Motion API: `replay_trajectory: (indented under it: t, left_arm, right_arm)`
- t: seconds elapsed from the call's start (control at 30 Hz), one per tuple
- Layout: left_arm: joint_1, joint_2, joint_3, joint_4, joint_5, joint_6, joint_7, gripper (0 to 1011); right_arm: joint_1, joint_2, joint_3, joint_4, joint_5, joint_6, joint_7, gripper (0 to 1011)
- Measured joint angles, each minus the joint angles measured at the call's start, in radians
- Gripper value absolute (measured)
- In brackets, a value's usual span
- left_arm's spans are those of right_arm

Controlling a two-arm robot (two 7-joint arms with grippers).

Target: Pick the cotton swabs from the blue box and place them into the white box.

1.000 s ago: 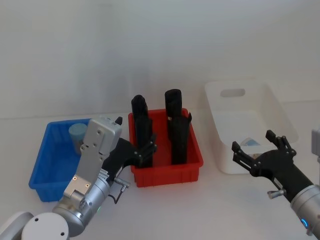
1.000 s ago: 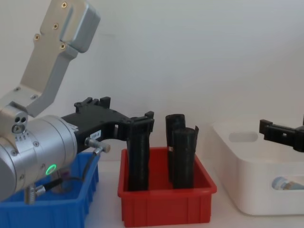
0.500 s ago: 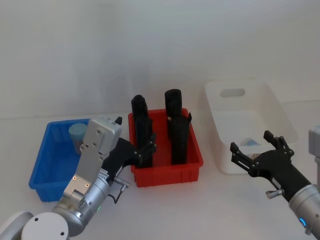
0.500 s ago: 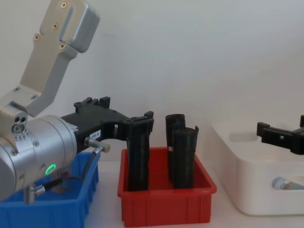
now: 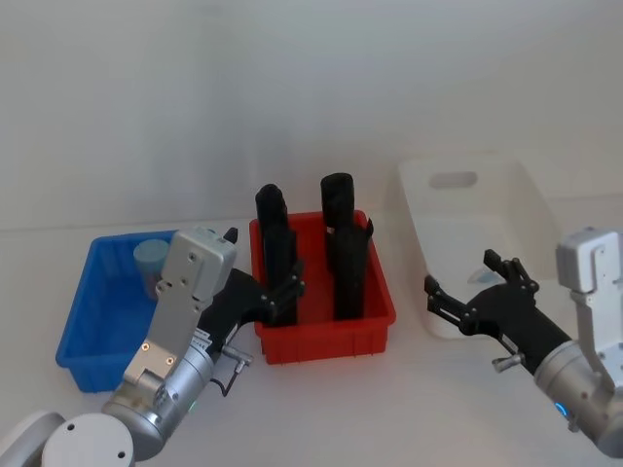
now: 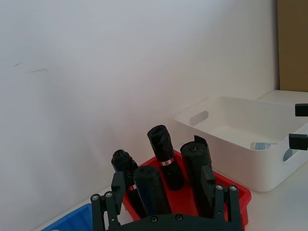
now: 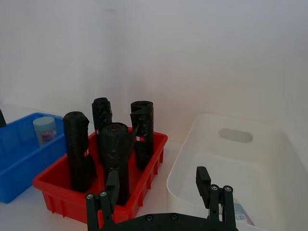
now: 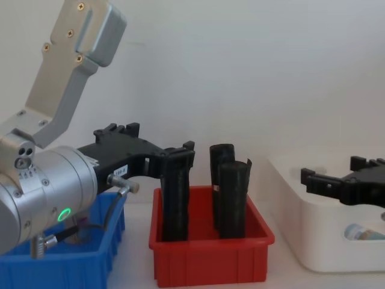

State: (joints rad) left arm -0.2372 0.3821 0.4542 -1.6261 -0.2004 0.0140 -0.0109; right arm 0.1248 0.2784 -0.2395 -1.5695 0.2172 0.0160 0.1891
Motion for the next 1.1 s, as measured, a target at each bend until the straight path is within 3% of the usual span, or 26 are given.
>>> replay_trajectory:
  t: [0.43, 1.1]
  left_arm:
    - [0.0, 0.0, 0.0, 0.0, 0.0, 0.0, 0.0, 1004]
    - [0.0, 0.0, 0.0, 0.0, 0.0, 0.0, 0.0, 1004]
  right_arm:
    - [0.19, -0.076, -0.018, 0.264, -0.066, -0.056, 0.126, 1002]
    - [0.413, -0.164, -0.044, 0.593, -0.104, -0.132, 0.281, 1002]
